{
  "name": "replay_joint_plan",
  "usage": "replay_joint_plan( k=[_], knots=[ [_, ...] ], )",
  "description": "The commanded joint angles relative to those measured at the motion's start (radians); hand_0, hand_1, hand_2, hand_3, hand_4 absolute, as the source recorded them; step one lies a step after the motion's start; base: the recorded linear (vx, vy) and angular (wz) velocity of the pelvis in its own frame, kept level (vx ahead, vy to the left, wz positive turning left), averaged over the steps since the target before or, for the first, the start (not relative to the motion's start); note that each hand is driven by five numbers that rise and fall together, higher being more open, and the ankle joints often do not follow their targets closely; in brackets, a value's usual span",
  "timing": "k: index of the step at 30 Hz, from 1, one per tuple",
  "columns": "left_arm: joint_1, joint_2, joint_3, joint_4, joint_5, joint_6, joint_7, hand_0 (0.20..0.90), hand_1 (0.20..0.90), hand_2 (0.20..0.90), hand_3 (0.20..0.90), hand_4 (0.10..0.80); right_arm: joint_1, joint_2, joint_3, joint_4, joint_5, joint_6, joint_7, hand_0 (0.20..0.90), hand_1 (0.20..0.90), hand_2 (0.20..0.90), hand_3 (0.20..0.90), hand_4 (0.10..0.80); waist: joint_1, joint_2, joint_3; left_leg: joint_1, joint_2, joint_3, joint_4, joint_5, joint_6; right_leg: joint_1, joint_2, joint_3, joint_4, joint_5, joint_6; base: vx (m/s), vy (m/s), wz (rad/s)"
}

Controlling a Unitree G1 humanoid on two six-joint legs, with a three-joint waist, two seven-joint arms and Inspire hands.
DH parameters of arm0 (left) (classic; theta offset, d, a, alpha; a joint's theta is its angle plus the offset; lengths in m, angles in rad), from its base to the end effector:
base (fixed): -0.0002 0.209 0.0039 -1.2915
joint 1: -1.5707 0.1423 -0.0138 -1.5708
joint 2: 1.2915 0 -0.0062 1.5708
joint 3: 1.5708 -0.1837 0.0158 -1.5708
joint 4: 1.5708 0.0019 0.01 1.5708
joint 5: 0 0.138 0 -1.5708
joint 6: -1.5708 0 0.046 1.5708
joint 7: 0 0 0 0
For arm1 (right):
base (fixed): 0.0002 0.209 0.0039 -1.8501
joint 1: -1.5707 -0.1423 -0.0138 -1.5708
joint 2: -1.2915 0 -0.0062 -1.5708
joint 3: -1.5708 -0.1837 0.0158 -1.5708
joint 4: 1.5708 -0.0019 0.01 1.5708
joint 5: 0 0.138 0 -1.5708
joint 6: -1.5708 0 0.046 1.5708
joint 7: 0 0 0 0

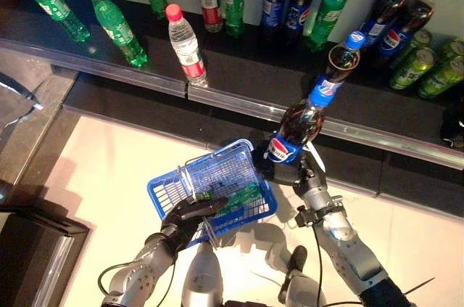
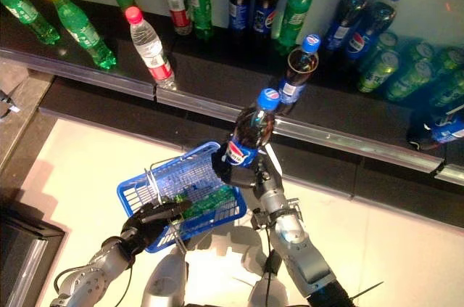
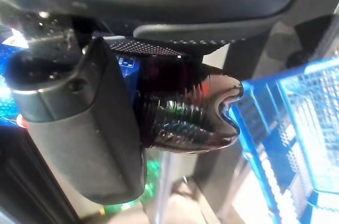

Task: Pick up the drink and place into the basket.

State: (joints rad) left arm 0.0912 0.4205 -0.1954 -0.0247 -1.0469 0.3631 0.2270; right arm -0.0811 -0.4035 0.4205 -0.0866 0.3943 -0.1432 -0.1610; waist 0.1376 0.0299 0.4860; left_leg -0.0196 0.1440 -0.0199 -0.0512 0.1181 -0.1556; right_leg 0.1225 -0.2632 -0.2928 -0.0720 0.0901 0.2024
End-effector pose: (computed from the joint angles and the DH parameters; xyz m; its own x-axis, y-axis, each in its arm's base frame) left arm 0.1746 0.1854 0.0209 0.8263 -0.1684 -0.5374 -0.1438 0.8596 -0.4904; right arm 0.2024 -0.1384 0.0640 0.9522 0.2751 0.1326 -0.2794 0.9600 0.0153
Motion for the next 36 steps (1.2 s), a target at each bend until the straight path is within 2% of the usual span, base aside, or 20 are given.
replay_joint_plan(
  k=[1,7,13,17,21,25,28,33,36],
  knots=[
    [-0.030,0.039,-0.042,-0.240,-0.120,-0.101,-0.145,0.300,0.300,0.300,0.200,0.100,-0.069,0.012,0.078,-0.016,-0.031,-0.177,-0.005,0.300,0.300,0.300,0.200,0.100,0.027,0.032,-0.295,0.017,0.021,0.027,0.020,0.003,0.049,-0.040,-0.049,-0.002,0.095,-0.006,-0.047,-0.025,0.040,0.14],
    [-0.098,0.041,-0.139,-0.247,-0.167,-0.108,-0.224,0.300,0.300,0.300,0.200,0.100,-0.145,0.042,0.184,0.136,-0.118,-0.191,-0.051,0.300,0.300,0.300,0.200,0.100,0.045,0.047,-0.275,-0.013,-0.005,0.004,0.030,-0.001,0.056,-0.053,-0.073,-0.016,0.106,-0.002,-0.036,-0.032,0.046,0.12],
    [-0.144,0.044,-0.216,-0.245,-0.180,-0.097,-0.341,0.300,0.300,0.300,0.200,0.100,-0.195,0.051,0.226,0.251,-0.179,-0.183,-0.102,0.300,0.300,0.300,0.200,0.100,0.060,0.062,-0.256,-0.037,-0.028,-0.012,0.036,-0.003,0.061,-0.059,-0.092,-0.031,0.108,0.005,-0.026,-0.021,0.046,0.14],
    [-0.185,0.043,-0.286,-0.244,-0.210,-0.069,-0.426,0.300,0.300,0.300,0.200,0.100,-0.243,0.062,0.261,0.345,-0.223,-0.162,-0.144,0.300,0.300,0.300,0.200,0.100,0.066,0.075,-0.246,-0.050,-0.042,-0.023,0.043,-0.006,0.065,-0.067,-0.107,-0.036,0.115,0.009,-0.018,0.004,0.061,0.16],
    [-0.222,0.034,-0.348,-0.233,-0.192,-0.096,-0.456,0.300,0.300,0.300,0.200,0.100,-0.282,0.070,0.291,0.444,-0.258,-0.131,-0.150,0.300,0.300,0.300,0.200,0.100,0.070,0.088,-0.235,-0.061,-0.052,-0.031,0.051,-0.008,0.067,-0.074,-0.119,-0.042,0.122,0.013,-0.014,0.020,0.068,0.11],
    [-0.237,0.039,-0.362,-0.230,-0.181,-0.120,-0.496,0.300,0.300,0.300,0.200,0.100,-0.295,0.048,0.310,0.511,-0.302,-0.067,-0.134,0.300,0.300,0.300,0.200,0.100,0.077,0.095,-0.224,-0.071,-0.061,-0.040,0.055,-0.010,0.068,-0.081,-0.129,-0.049,0.121,0.021,-0.006,0.018,0.041,0.05],
    [-0.243,0.045,-0.364,-0.229,-0.195,-0.107,-0.517,0.300,0.300,0.300,0.200,0.100,-0.306,0.043,0.318,0.560,-0.336,-0.044,-0.138,0.300,0.300,0.300,0.200,0.100,0.083,0.096,-0.219,-0.077,-0.065,-0.048,0.060,-0.011,0.069,-0.086,-0.133,-0.054,0.124,0.024,-0.004,0.013,0.013,0.06],
    [-0.268,0.040,-0.375,-0.228,-0.207,-0.115,-0.529,0.300,0.300,0.300,0.200,0.100,-0.354,0.036,0.334,0.653,-0.433,-0.018,-0.079,0.300,0.300,0.300,0.200,0.100,0.095,0.099,-0.199,-0.087,-0.070,-0.058,0.063,-0.009,0.072,-0.098,-0.142,-0.060,0.132,0.030,0.000,-0.007,0.004,0.05],
    [-0.270,0.040,-0.372,-0.229,-0.200,-0.113,-0.532,0.300,0.300,0.300,0.200,0.100,-0.382,0.009,0.350,0.704,-0.473,-0.017,-0.090,0.300,0.300,0.300,0.200,0.100,0.102,0.100,-0.189,-0.089,-0.071,-0.064,0.060,-0.008,0.074,-0.103,-0.143,-0.065,0.138,0.031,0.001,0.000,0.000,0.00]
  ],
)
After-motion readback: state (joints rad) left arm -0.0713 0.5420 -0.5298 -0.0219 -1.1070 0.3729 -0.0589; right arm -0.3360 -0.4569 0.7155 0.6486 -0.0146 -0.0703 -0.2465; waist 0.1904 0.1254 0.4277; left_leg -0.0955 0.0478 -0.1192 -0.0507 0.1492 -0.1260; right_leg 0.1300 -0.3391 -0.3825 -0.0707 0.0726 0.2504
